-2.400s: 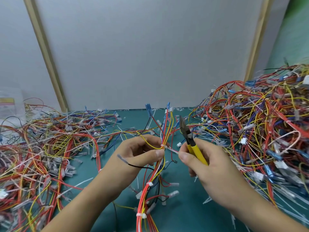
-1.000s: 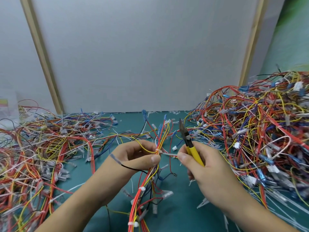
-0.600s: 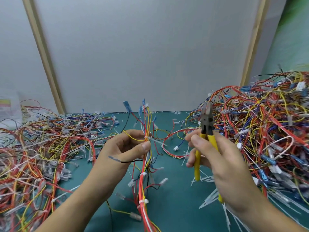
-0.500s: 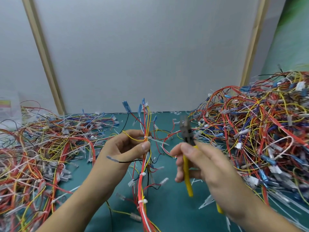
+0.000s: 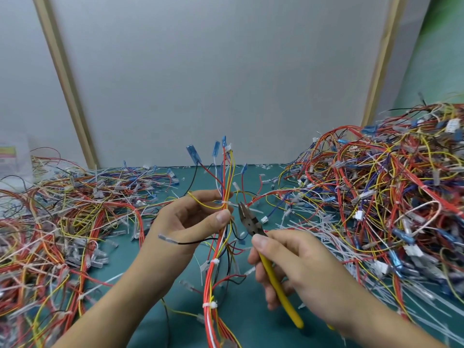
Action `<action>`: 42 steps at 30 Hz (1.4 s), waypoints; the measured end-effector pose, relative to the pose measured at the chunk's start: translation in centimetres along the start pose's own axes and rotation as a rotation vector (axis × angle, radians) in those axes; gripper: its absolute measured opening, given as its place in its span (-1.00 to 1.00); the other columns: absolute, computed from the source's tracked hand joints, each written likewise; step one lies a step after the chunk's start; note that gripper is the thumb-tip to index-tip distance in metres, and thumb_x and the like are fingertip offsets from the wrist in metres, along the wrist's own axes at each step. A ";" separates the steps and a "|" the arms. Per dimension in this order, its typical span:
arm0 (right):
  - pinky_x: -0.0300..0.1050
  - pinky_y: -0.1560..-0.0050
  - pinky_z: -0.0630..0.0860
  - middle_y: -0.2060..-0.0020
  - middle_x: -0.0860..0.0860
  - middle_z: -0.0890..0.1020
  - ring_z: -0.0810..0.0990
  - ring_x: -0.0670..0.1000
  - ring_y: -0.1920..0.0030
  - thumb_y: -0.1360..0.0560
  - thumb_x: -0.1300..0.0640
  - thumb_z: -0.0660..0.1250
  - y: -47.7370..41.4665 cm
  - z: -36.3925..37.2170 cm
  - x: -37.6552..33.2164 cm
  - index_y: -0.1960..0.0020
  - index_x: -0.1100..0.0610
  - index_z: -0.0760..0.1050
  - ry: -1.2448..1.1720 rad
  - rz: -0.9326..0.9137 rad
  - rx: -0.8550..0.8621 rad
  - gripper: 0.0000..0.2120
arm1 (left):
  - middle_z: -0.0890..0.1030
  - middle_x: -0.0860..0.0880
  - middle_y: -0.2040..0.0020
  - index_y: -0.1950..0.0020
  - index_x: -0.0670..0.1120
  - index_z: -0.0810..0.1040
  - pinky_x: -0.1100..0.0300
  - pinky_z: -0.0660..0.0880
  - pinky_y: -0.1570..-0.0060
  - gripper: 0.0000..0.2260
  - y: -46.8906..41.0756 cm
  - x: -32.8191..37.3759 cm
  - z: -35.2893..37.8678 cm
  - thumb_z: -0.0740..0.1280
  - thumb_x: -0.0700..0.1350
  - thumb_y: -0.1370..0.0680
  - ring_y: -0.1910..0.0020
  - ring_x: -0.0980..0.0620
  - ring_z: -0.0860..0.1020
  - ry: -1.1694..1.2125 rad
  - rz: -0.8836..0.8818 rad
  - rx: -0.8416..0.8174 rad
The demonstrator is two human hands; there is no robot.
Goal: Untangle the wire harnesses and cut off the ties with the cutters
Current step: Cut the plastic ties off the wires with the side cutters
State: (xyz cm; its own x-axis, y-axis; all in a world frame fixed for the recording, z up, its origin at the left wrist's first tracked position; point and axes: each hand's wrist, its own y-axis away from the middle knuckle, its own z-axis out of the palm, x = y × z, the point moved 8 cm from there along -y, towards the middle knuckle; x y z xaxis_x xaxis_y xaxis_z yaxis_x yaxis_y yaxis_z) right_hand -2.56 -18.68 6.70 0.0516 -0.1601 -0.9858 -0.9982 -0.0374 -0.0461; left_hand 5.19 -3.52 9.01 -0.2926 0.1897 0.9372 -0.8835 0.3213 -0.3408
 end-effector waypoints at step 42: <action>-0.13 0.52 0.48 0.43 0.08 0.44 0.41 0.05 0.51 -0.61 -0.08 0.22 0.4 0.8 -0.3 0.24 0.17 0.54 -0.051 0.012 -0.113 -0.61 | 0.72 -0.11 -0.04 -0.05 0.01 0.69 0.30 0.56 0.01 -0.75 0.3 0.2 1.2 0.49 -0.17 -0.39 -0.03 0.00 0.68 0.103 0.021 -0.116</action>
State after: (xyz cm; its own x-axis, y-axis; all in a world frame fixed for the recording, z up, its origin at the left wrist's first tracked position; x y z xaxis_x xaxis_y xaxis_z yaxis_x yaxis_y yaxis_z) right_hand -2.96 -17.89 6.90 0.0352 -0.1110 -0.9932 -0.9890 -0.1469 -0.0187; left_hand 4.47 -4.55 9.16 -0.2661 0.2900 0.9193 -0.8275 0.4204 -0.3722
